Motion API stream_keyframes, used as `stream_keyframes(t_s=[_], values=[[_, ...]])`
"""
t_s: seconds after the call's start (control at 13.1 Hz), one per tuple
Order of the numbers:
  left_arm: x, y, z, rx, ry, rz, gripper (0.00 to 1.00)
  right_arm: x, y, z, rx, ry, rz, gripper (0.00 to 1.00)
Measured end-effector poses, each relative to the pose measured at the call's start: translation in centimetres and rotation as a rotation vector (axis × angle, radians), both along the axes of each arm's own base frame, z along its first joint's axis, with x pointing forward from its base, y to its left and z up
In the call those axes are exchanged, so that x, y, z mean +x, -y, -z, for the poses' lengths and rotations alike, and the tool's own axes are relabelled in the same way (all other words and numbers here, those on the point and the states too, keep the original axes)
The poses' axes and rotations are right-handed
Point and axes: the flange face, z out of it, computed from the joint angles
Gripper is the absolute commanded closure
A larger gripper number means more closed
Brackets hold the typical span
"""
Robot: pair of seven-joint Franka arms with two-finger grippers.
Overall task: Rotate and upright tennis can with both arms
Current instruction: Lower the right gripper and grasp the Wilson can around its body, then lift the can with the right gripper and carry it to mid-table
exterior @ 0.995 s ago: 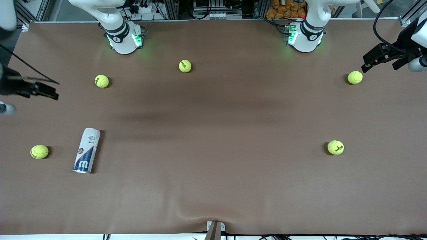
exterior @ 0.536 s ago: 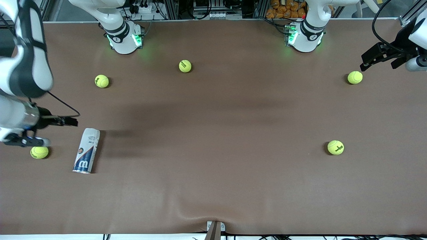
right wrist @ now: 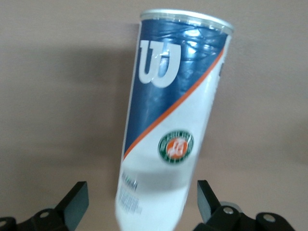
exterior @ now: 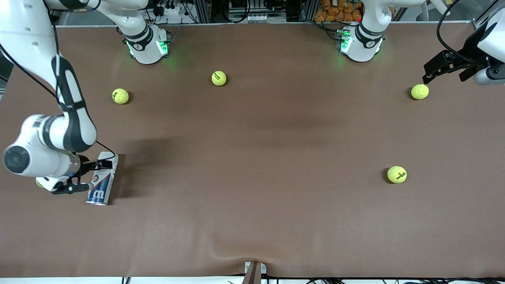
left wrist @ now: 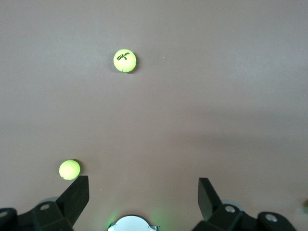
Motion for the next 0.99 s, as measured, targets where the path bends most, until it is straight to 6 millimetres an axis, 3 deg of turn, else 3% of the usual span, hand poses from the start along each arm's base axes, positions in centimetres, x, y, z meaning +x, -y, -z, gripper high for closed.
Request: stream_keyframes(t_s=[0.69,0.77,0.84,0.99], values=[[0.3,-0.5,0.6,0.001,-0.013,-0.010,0.00,0.5,0.1,4.6,-0.003,0.033,-0.025,0.00],[0.3,-0.5,0.6,0.001,-0.013,-0.011,0.00,0.6,0.2,5.1,-0.005,0.048,-0.029,0.30],[0.3,-0.5,0.6,0.001,-0.013,-0.011,0.00,0.7,0.2,5.5,-0.004,0.055,-0.042,0.46],[0.3,-0.5,0.6,0.002,-0.014,-0.011,0.00,1.0,0.3,5.3,0.001,0.064,-0.093,0.48]])
